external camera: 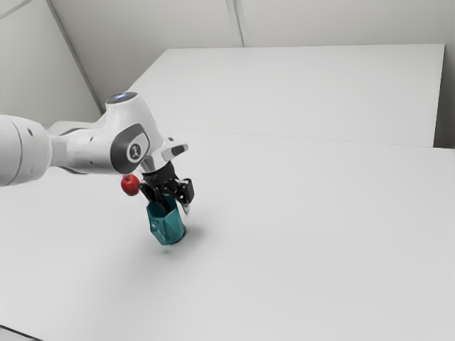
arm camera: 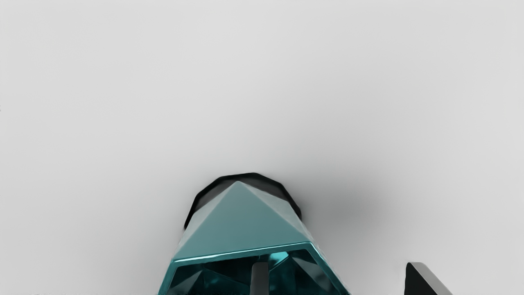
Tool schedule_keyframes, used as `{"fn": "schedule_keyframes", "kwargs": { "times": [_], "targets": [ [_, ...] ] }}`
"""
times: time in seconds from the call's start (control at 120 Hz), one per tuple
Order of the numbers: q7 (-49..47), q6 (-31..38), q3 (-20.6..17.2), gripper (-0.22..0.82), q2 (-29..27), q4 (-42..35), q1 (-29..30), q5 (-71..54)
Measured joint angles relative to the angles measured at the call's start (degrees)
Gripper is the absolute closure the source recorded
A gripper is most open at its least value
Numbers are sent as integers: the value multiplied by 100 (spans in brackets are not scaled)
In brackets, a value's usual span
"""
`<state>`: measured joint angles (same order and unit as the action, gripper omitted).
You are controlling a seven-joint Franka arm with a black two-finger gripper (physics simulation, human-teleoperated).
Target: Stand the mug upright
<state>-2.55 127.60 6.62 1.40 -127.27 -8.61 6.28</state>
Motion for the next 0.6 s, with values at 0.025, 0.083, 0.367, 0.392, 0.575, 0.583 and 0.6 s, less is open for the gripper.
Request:
{"fn": "schedule_keyframes", "kwargs": {
  "times": [0.025, 0.083, 0.367, 0.392, 0.575, 0.583, 0.6],
  "targets": [
    [-6, -79, -1, 29, -29, 47, 4, 12],
    [-19, -236, -2, 28, -131, 96, 10, 33],
    [92, -855, 49, 13, -634, 770, 52, 3],
    [143, -949, 59, 12, -573, 999, 70, -53],
    [594, -1454, 82, 5, -256, 2229, 125, -441],
    [615, -1473, 83, 5, -250, 2274, 126, -448],
    [655, -1511, 83, 4, -241, 2353, 127, -461]
  ]
}}
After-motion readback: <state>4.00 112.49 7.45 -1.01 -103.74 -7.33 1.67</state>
